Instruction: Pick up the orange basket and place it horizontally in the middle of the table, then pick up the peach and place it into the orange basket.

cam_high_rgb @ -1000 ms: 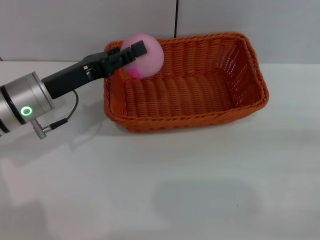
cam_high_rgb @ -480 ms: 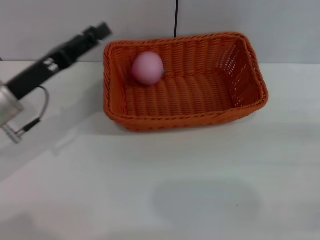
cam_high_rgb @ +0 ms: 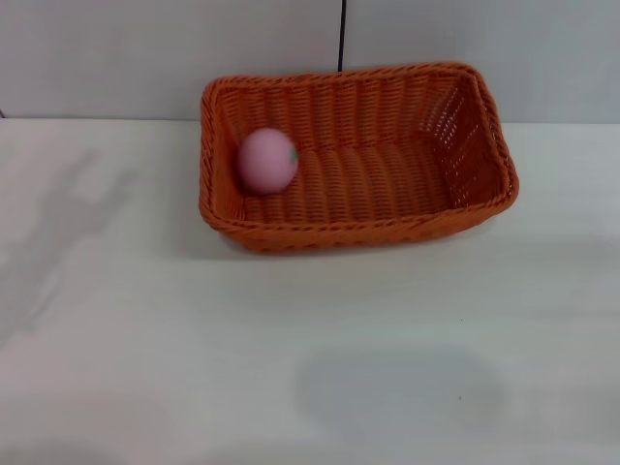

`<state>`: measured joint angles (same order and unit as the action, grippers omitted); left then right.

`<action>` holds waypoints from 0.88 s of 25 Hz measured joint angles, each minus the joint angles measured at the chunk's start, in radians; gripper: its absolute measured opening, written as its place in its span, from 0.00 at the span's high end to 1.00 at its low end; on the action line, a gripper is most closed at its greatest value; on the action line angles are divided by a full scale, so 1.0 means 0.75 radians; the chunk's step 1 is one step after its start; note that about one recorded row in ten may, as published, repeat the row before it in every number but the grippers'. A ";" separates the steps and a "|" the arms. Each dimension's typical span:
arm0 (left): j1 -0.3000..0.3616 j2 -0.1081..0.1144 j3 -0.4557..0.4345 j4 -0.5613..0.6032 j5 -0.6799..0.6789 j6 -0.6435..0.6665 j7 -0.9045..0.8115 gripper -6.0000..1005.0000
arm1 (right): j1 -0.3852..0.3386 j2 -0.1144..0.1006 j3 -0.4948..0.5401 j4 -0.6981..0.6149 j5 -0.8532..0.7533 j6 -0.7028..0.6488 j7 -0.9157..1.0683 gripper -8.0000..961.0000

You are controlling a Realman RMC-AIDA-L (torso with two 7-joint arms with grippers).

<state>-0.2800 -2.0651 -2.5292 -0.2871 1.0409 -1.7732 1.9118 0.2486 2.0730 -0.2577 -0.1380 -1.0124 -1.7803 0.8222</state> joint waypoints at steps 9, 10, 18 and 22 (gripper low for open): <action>0.015 -0.011 -0.163 0.390 -0.282 -0.070 0.560 0.14 | 0.000 0.001 0.010 0.016 0.009 0.000 0.000 0.36; 0.015 -0.011 -0.163 0.390 -0.282 -0.070 0.560 0.14 | 0.000 0.001 0.010 0.016 0.009 0.000 0.000 0.36; -0.007 -0.010 -0.164 0.419 -0.299 -0.060 0.629 0.14 | 0.000 0.001 0.010 0.030 0.010 0.003 0.000 0.36; -0.013 -0.010 -0.165 0.420 -0.299 -0.059 0.626 0.14 | 0.000 0.001 0.010 0.031 0.010 0.004 0.000 0.36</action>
<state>-0.2898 -2.0726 -2.6531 0.0283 0.8165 -1.8173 2.3814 0.2485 2.0739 -0.2500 -0.1149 -1.0047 -1.7775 0.8222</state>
